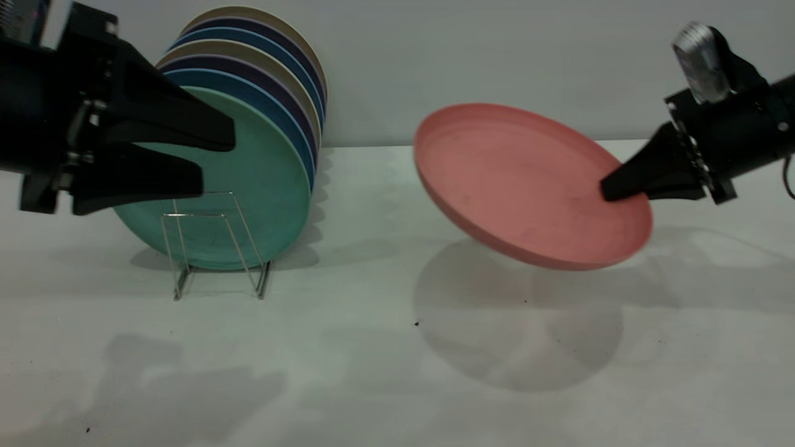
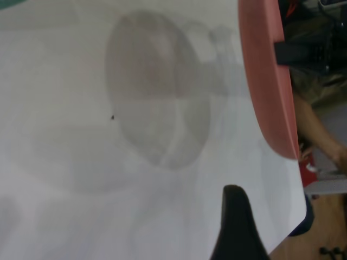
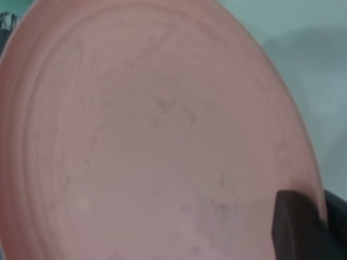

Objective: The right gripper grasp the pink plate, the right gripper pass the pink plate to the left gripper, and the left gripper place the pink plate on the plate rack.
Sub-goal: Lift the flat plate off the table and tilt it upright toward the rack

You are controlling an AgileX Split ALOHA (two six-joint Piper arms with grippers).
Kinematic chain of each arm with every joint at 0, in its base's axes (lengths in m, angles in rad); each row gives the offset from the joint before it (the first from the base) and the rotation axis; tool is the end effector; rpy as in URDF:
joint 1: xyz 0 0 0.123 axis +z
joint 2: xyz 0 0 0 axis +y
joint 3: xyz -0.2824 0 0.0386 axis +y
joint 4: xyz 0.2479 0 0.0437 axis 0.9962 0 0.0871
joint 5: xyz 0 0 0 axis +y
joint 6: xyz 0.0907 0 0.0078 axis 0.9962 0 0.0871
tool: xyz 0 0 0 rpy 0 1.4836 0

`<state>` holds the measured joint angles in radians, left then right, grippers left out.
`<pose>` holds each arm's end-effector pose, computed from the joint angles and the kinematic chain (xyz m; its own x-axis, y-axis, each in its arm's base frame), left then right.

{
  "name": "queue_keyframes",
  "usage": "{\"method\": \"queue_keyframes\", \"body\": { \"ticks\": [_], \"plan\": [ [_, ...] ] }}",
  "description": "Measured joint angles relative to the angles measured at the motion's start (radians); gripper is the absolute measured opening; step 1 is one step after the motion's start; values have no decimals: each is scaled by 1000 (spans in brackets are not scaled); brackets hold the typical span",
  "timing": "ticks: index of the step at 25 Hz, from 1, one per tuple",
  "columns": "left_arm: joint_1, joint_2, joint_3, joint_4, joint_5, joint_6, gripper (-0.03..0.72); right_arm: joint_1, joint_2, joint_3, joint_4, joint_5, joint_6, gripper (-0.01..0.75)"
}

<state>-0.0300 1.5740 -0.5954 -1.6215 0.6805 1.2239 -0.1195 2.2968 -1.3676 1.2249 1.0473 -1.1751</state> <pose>0.2590 -0.0651 0.1708 -0.8636 -0.2858 -0.4153 0.1002 0.7101 -0.6969 0.4159 0.0248 0.0844 -0.9278 -0.0211 -0.3726 -0.3084 0.6057 0.7335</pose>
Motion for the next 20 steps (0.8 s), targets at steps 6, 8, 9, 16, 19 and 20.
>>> {"method": "queue_keyframes", "body": {
  "ticks": [6, 8, 9, 16, 19, 20],
  "plan": [
    [0, 51, -1, -83, 11, 68, 530, 98, -6, 0, 5, -46, -2, 12],
    [0, 52, -1, -87, 13, 75, 530, 128, -6, 0, 15, -49, -2, 12],
    [0, 52, -1, -87, 13, 78, 530, 142, -6, 0, 20, -49, -2, 12],
    [0, 55, -1, -87, 13, 80, 530, 200, -7, 0, 58, -26, -2, 12],
    [0, 55, -1, -87, 13, 80, 530, 217, -16, 0, 65, -15, -2, 12],
    [0, 55, -1, -87, 11, 80, 530, 222, -21, 0, 70, -10, -2, 12]
  ]
}}
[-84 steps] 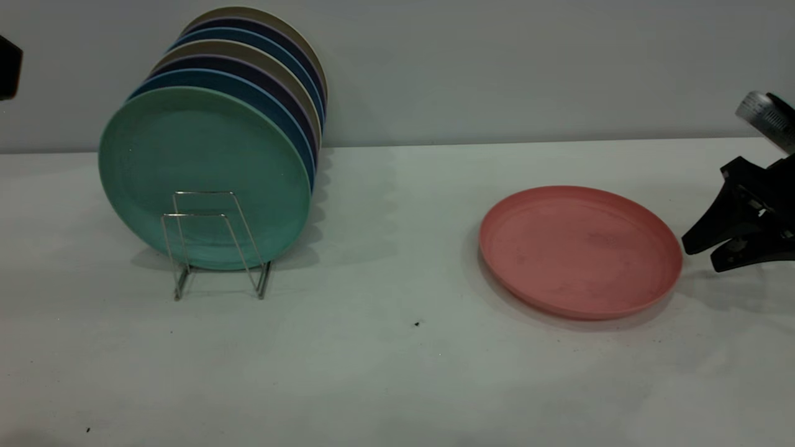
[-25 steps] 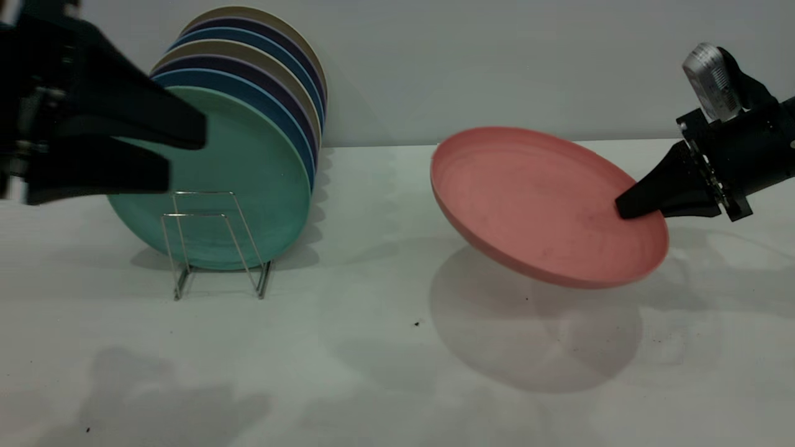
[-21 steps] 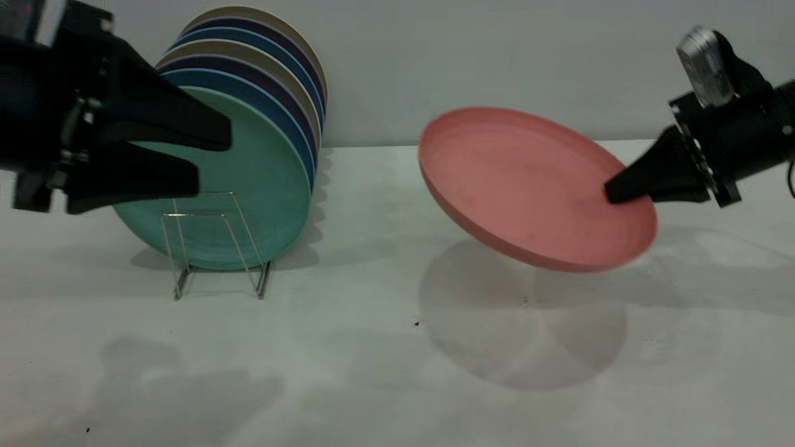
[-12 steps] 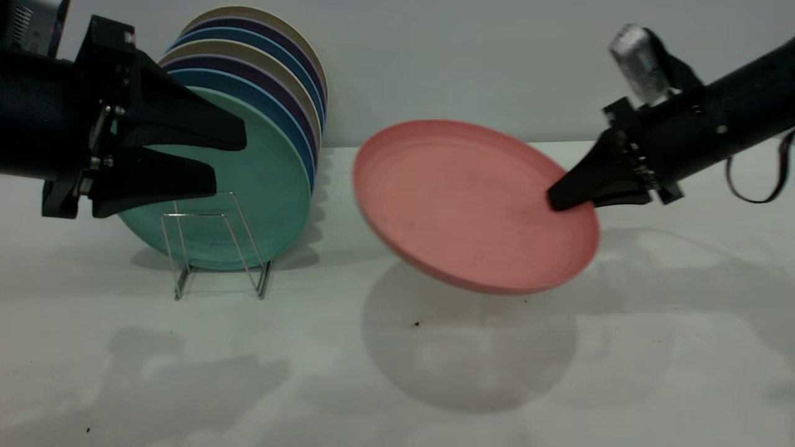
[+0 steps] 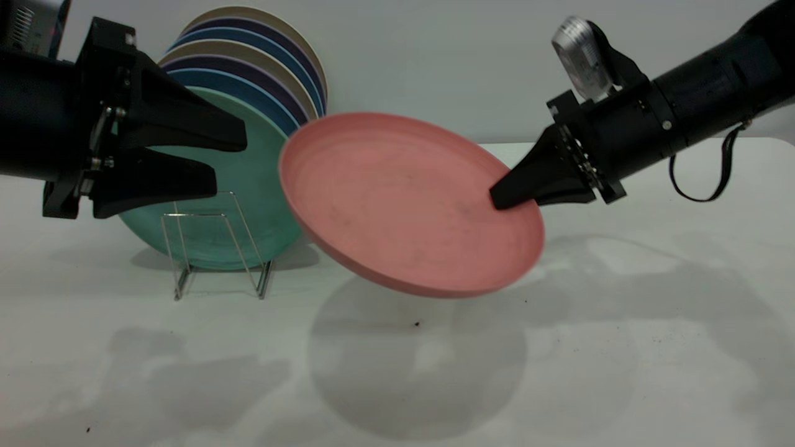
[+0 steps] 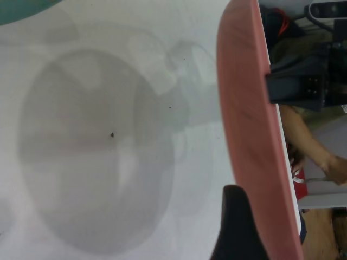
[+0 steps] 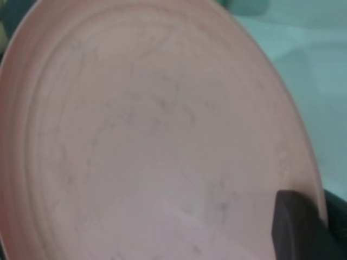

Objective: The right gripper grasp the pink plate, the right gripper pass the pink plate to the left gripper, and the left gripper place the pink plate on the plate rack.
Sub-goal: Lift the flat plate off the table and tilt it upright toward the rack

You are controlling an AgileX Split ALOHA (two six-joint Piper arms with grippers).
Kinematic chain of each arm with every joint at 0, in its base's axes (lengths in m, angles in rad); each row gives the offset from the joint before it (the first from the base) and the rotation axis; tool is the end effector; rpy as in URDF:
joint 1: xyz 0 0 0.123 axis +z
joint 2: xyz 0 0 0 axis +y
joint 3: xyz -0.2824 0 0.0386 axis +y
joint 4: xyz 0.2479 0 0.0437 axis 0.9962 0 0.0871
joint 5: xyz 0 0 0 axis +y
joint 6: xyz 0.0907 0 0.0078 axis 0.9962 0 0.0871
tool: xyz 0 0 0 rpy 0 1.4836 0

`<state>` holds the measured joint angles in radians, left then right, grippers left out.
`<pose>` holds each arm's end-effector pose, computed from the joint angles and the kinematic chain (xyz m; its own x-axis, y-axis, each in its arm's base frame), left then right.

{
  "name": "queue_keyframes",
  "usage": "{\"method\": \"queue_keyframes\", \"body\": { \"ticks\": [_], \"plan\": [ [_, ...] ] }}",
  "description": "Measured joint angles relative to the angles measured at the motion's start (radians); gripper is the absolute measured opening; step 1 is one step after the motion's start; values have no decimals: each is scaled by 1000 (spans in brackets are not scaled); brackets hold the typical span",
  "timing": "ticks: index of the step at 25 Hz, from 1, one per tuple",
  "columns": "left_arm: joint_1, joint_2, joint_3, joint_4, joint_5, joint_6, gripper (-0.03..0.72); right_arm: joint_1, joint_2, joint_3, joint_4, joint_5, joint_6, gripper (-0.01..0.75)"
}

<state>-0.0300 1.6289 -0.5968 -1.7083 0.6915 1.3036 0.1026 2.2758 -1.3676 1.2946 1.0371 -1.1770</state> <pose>0.2653 -0.0656 0.1602 -0.8600 -0.3080 -0.4069 0.0868 0.6975 -0.7113 0.4053 0.1176 0.0961 -0.9029 -0.1573 -0.4000 -0.4205 0.5163 0.7461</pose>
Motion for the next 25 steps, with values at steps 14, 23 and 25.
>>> {"method": "queue_keyframes", "body": {
  "ticks": [14, 23, 25],
  "plan": [
    [0, 0, 0, 0, -5, 5, 478, 163, -7, 0, 130, 56, -14, 12],
    [3, 4, 0, -7, -55, 24, 129, 157, -12, 0, 198, 94, -34, 94],
    [3, 4, 0, -11, -55, 40, 129, 146, -12, 0, 201, 113, -34, 170]
  ]
}}
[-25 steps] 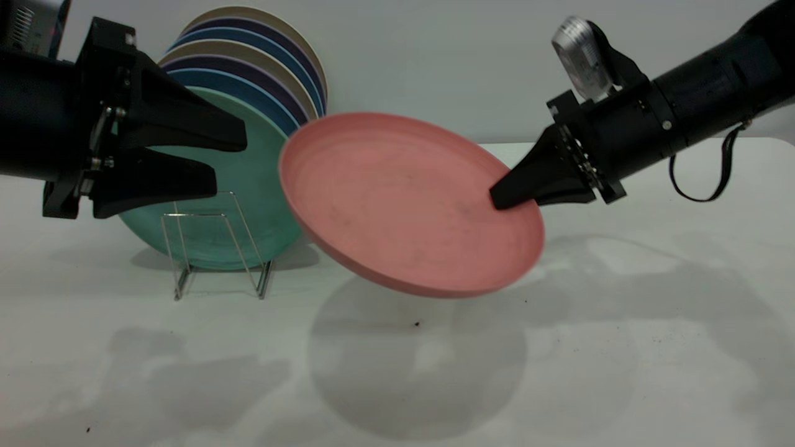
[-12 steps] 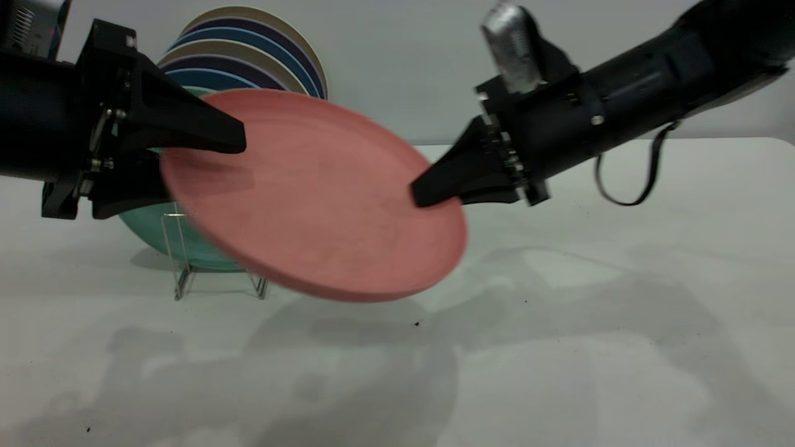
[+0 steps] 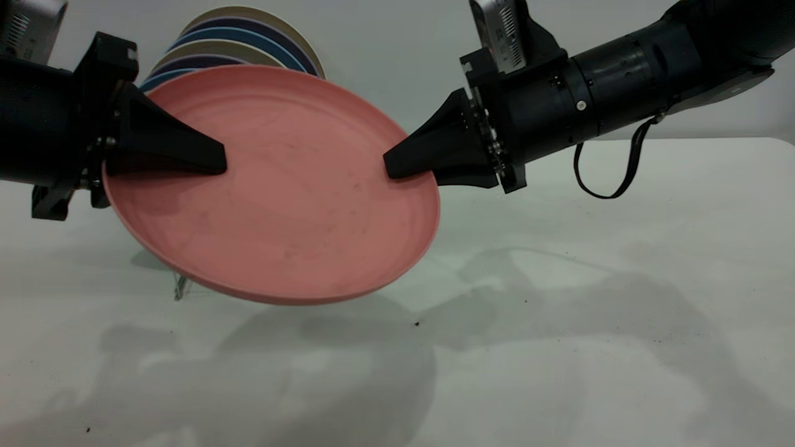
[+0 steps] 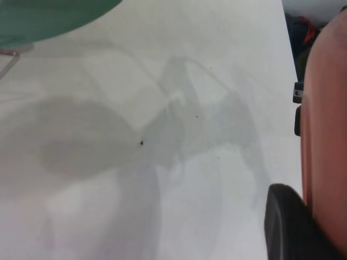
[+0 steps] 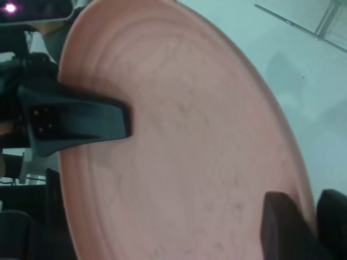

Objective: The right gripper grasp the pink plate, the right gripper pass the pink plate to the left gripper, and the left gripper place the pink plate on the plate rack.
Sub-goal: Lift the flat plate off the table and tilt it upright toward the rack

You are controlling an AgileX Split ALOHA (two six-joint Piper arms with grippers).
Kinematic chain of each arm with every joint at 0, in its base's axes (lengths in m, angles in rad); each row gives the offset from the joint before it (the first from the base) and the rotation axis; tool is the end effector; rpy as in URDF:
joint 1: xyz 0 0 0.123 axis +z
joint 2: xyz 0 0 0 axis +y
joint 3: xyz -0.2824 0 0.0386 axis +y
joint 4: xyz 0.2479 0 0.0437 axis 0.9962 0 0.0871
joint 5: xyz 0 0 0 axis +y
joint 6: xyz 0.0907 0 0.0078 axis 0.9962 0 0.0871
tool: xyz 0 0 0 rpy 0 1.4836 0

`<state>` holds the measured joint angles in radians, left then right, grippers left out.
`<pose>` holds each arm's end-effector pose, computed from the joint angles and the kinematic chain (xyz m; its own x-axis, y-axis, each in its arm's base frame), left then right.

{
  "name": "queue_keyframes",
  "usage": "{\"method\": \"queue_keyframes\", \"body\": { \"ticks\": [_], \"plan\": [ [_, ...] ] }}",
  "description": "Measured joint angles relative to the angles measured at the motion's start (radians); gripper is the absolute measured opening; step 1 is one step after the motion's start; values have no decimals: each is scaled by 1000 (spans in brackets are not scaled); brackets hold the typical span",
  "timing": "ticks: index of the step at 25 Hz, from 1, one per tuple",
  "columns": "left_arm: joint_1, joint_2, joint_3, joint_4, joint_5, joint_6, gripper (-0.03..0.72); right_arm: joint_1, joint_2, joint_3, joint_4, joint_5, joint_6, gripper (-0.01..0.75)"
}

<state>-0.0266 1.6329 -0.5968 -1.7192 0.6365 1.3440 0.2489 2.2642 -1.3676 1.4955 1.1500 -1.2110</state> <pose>0.2676 -0.0608 0.1567 -0.8477 -0.3005 -0.4372 0.0822 0.7398 -0.6678 0.3868 0.1838 0.1180 -0.8952 -0.1522 -0.4188 -0.4456 0.3074 0.8408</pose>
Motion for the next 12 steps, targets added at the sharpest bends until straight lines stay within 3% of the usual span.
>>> {"method": "queue_keyframes", "body": {
  "ticks": [7, 9, 12],
  "plan": [
    [0, 0, 0, 11, -39, 76, 122, -121, -7, 0, 32, 12, 72, 603],
    [0, 0, -2, 23, -68, 99, 122, -165, -23, 0, 13, 7, 93, 669],
    [0, 0, -35, 91, -86, 110, 122, -221, -58, 0, -50, 8, 122, 688]
  ]
}}
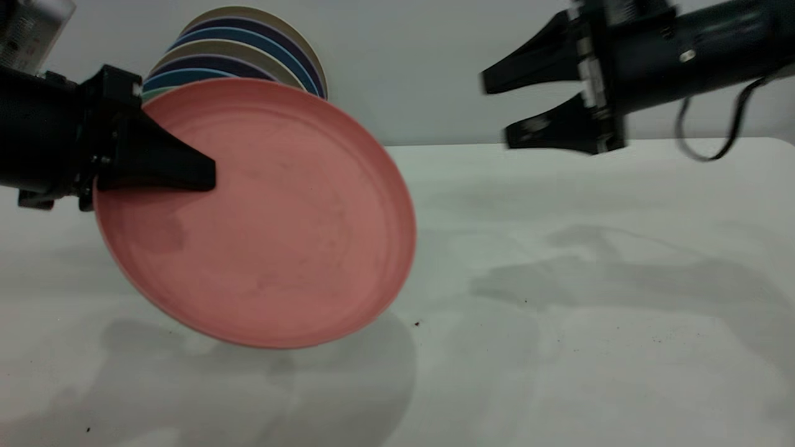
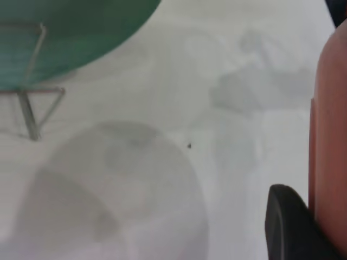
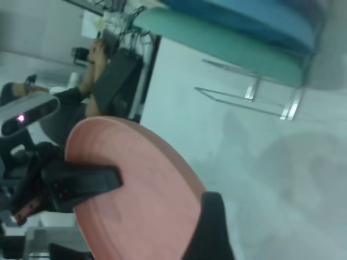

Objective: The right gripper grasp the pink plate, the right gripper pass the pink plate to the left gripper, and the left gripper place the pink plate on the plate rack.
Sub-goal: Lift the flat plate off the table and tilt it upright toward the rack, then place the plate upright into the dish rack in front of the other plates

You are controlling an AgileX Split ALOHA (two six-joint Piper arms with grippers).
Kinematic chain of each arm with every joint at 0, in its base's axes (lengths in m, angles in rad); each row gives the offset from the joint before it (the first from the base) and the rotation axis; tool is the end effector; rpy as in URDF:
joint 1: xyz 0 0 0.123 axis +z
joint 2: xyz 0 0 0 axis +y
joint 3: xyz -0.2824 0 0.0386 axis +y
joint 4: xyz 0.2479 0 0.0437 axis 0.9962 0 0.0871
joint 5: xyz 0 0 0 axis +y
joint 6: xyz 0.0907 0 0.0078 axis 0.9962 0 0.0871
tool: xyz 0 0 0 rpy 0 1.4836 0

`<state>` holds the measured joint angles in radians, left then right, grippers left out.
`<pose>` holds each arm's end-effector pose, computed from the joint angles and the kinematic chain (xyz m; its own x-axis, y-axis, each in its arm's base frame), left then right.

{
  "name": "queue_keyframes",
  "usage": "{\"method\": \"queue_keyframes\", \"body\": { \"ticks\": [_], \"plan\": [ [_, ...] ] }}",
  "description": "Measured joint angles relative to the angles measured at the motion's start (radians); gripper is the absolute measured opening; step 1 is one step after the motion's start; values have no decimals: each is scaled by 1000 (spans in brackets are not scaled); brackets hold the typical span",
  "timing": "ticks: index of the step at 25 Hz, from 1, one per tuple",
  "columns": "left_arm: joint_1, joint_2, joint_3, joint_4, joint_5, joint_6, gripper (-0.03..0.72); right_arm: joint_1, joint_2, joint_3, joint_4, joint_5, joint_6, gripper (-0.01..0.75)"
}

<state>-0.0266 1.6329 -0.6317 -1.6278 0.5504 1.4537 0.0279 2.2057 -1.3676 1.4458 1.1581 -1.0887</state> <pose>0.2747 -0.0550 0.1575 -0.8219 -0.1342 -0.5536 0.2088 0.8332 -0.5120 0.4139 0.0944 0.1400 -0.9278 0.0482 -0.3699 -0.3211 0.4016 0.8577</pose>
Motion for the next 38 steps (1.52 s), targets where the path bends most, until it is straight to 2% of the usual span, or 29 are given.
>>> {"method": "queue_keyframes", "body": {
  "ticks": [2, 5, 8, 11, 13, 14, 18, 23, 31, 35, 38],
  "plan": [
    [0, 0, -42, 58, 5, -4, 122, -40, -19, 0, -63, 2, 22, 659],
    [0, 0, -141, 207, 40, -46, 122, -101, -28, 0, -210, 3, 86, 550],
    [0, 0, -253, 406, 85, -92, 122, -143, -32, 0, -415, -3, 198, 378],
    [0, 0, -363, 594, 121, -111, 122, -156, -32, 0, -596, -40, 292, 140],
    [0, 0, -429, 681, 139, -100, 122, -157, -32, 0, -673, -61, 324, 46],
    [0, 0, -462, 721, 148, -74, 122, -157, -32, 0, -693, -68, 330, 25],
    [0, 0, -565, 855, 213, 150, 122, -157, -33, 0, -723, -105, 337, 11],
    [0, 0, -613, 892, 250, 440, 122, -157, -33, 0, -736, -143, 350, 11],
    [0, 0, -615, 959, 183, 498, 122, -157, -33, 0, -743, -145, 352, 11],
    [4, 10, -621, 967, 190, 510, 122, -157, -33, 0, -746, -145, 354, 11],
    [21, 48, -665, 970, 237, 506, 122, -157, -33, 0, -746, -145, 354, 11]
  ]
}}
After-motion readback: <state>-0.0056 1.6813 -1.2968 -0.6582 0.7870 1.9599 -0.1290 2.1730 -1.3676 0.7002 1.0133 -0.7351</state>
